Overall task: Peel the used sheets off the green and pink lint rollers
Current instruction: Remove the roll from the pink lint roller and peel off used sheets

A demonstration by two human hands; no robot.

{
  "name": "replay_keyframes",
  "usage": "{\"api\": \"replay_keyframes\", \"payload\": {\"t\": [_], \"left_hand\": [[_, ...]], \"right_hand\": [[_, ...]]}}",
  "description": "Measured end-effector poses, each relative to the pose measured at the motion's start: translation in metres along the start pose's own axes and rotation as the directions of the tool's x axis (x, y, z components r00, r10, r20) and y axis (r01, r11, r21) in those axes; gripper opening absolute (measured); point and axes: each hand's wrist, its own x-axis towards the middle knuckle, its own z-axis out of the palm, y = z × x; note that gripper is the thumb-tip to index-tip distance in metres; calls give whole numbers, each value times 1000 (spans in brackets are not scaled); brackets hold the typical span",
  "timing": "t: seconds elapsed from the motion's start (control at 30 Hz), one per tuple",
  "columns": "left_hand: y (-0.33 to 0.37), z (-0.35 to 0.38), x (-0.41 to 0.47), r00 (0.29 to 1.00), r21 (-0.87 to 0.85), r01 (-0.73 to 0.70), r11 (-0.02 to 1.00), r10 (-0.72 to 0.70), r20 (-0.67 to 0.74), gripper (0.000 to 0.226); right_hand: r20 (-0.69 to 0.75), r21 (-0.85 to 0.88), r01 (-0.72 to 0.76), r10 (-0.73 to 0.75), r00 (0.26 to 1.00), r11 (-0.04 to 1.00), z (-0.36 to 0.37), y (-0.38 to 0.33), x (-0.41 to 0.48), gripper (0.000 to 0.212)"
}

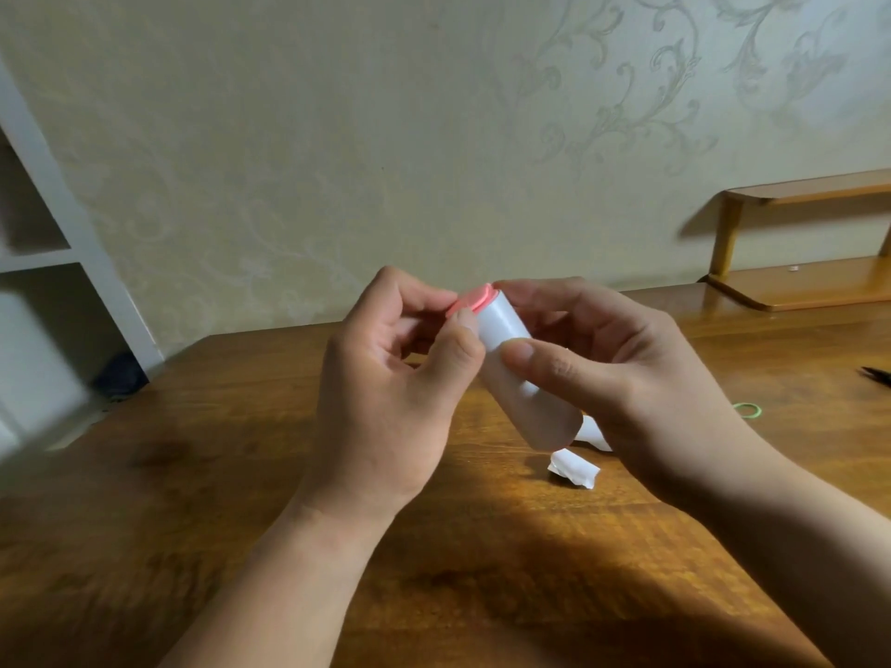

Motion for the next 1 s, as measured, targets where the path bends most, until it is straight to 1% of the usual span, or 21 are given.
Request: {"api": "replay_keyframes", "payload": {"t": [0.2, 0.37, 0.47, 0.53, 0.6, 0.73, 0.83, 0.93, 1.0], "left_hand": [[-2, -1, 1, 999, -25, 40, 999, -40, 15, 28], [-5, 0, 2, 1000, -10, 9, 1000, -10, -23, 25], [-6, 1, 2, 999, -83, 35, 996, -35, -6, 23], [-5, 2, 2, 998, -124, 56, 991, -56, 1, 27], [-5, 3, 2, 997, -151, 72, 986, -72, 6, 31], [-6, 5, 1, 994, -188, 105, 977, -105, 10, 28], [-4, 5, 1, 997, -175, 77, 982, -77, 9, 28], [-1, 4, 2, 1000, -107, 12, 994, -13, -12, 24], [-1, 2, 1, 1000, -61, -15, 998, 14, -14, 25]], "right_hand": [[-8, 11, -13, 13, 1000, 1000, 2, 5, 1, 38], [-2, 94, -6, 6, 1000, 996, 3, 5, 1, 34], [-20, 93, -2, 4, 1000, 996, 4, 4, 1, 35], [-30, 98, -3, 6, 1000, 995, 5, 3, 2, 39], [-36, 126, -11, 16, 999, 992, 5, 2, 2, 42], [-38, 119, -7, 12, 999, 993, 10, 0, -1, 40], [-66, 113, 8, 0, 998, 994, 14, 1, -2, 39], [-76, 112, 18, -10, 997, 994, 17, 1, -3, 38], [-75, 105, 15, -7, 997, 994, 19, 1, -4, 38]]}}
